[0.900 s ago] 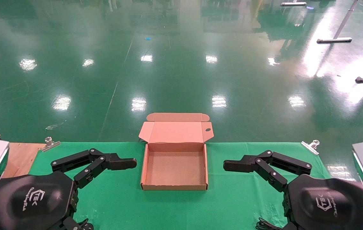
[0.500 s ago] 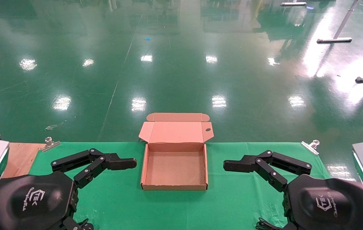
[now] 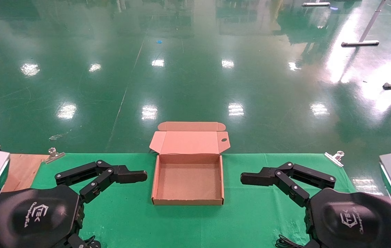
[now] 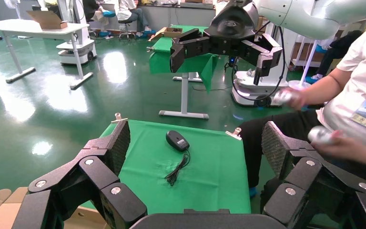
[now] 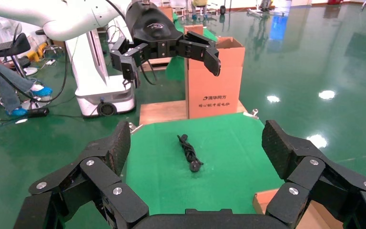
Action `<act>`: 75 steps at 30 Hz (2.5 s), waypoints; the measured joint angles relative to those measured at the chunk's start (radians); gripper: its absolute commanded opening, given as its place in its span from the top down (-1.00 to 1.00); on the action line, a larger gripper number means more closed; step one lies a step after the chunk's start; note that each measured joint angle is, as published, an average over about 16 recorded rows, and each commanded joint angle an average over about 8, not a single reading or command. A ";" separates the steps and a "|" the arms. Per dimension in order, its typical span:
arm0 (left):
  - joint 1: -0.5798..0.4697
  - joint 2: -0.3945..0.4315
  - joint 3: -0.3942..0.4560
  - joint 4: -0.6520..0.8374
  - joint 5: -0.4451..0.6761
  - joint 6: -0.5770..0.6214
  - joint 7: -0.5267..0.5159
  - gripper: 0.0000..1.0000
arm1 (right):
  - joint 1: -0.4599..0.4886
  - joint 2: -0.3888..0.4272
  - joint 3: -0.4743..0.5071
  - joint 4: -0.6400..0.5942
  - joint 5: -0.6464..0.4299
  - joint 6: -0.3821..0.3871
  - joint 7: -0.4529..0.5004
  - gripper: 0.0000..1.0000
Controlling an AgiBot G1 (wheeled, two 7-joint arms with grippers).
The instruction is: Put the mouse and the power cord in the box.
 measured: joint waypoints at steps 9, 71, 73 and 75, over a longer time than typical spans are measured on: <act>0.000 0.001 0.001 0.000 0.002 0.000 0.001 -1.00 | 0.000 0.000 -0.003 -0.001 -0.007 0.001 -0.002 -1.00; -0.456 0.364 0.448 1.160 1.094 -0.317 0.541 1.00 | 0.463 -0.479 -0.415 -1.148 -1.118 0.313 -0.803 1.00; -0.462 0.365 0.447 1.171 1.093 -0.315 0.552 1.00 | 0.470 -0.480 -0.414 -1.163 -1.115 0.307 -0.815 1.00; -0.467 0.366 0.446 1.180 1.091 -0.313 0.562 1.00 | 0.477 -0.481 -0.413 -1.176 -1.113 0.301 -0.827 1.00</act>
